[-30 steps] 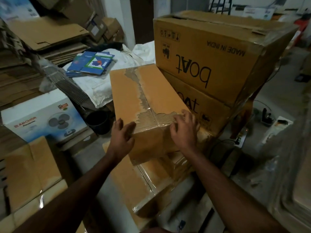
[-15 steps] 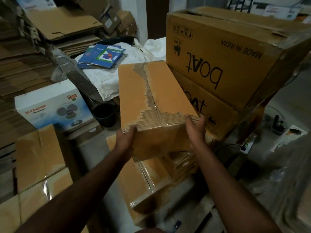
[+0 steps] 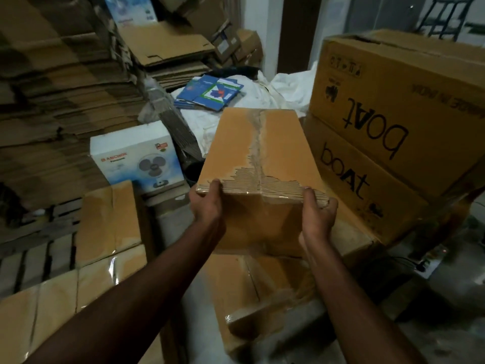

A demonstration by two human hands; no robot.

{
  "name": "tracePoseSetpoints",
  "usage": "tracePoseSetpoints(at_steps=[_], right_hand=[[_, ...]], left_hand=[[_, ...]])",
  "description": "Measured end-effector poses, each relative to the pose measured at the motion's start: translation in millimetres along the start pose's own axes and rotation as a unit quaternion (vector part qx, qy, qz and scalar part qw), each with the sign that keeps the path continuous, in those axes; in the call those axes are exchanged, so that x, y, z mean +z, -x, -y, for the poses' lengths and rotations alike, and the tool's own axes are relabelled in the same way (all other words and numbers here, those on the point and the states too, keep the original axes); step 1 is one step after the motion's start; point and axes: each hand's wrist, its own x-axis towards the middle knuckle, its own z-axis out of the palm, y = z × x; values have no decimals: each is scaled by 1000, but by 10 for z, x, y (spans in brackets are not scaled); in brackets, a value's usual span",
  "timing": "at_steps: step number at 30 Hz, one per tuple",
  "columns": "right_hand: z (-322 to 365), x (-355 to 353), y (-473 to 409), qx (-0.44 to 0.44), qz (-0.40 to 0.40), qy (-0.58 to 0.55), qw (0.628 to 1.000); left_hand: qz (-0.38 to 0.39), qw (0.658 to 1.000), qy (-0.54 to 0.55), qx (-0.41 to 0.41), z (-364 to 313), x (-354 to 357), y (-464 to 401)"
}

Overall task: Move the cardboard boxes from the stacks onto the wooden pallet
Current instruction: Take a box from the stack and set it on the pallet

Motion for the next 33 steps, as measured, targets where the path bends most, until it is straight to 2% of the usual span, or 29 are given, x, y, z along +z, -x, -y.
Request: tracePoseSetpoints(at_steps=[5, 9, 13, 17, 22, 28, 33], right_hand=[[-161, 453, 621, -42, -3, -50, 998], [-317, 1089, 1395, -71, 31, -54, 996], [-627, 2003, 2320, -113, 72, -9, 991], [-1201, 3045, 3268, -111, 100, 46, 988], [-1972, 4198, 4210, -118, 163, 109, 973], [-2863, 4938, 4782, -107, 221, 125, 961], [-3447, 5271, 4916, -105, 262, 139, 949]], left_hand=[[-4, 999, 13, 51, -261, -706, -255], [-13, 996, 55, 70, -590, -1587, -623], [-81, 989, 81, 93, -847, -2825, -1290], [-85, 987, 74, 112, -1071, -4261, -1914], [-136, 981, 99, 95, -985, -5694, -2690], [-196, 972, 95, 84, -678, -6693, -3269], [-239, 963, 97, 79, -380, -7095, -3556]])
